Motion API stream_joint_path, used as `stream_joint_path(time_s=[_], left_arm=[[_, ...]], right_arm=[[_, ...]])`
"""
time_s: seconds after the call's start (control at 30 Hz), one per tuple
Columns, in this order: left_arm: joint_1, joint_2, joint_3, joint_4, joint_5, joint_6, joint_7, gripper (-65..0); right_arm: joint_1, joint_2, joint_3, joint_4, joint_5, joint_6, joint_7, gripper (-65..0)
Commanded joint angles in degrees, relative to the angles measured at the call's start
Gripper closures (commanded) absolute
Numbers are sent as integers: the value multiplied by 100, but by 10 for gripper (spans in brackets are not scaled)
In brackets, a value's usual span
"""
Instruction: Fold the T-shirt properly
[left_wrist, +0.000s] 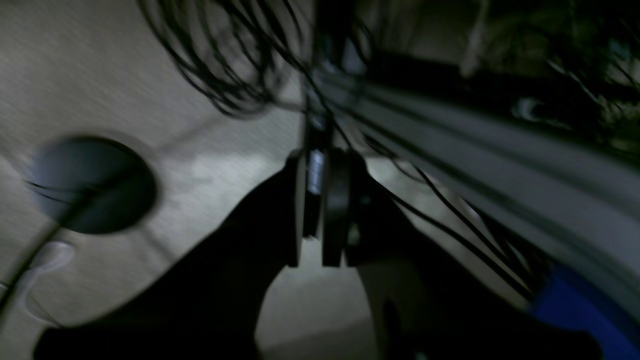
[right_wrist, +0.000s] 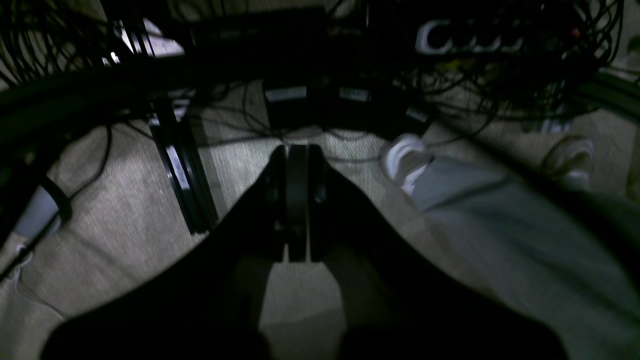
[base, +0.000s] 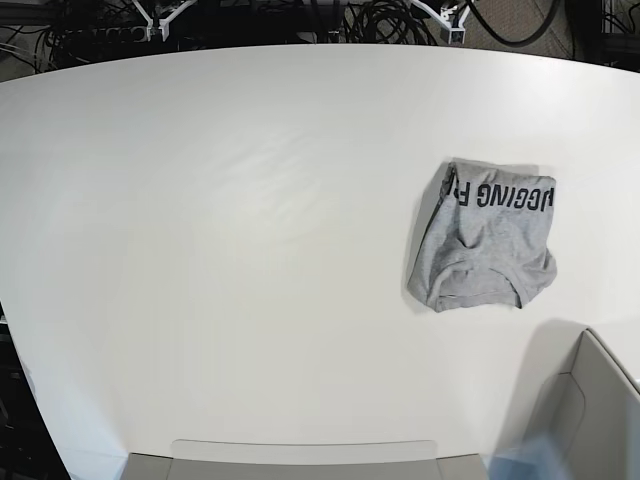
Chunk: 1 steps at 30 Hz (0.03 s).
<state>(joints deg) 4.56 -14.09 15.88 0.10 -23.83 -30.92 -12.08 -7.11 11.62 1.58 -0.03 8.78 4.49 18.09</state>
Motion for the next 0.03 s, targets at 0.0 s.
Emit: stream_joint_path(time_s=[0.0], left_arm=[[-21,-29,8,-10,5,-34,-1,-82]], right_arm=[[-14,-6,-5,3,6,4,42,0]])
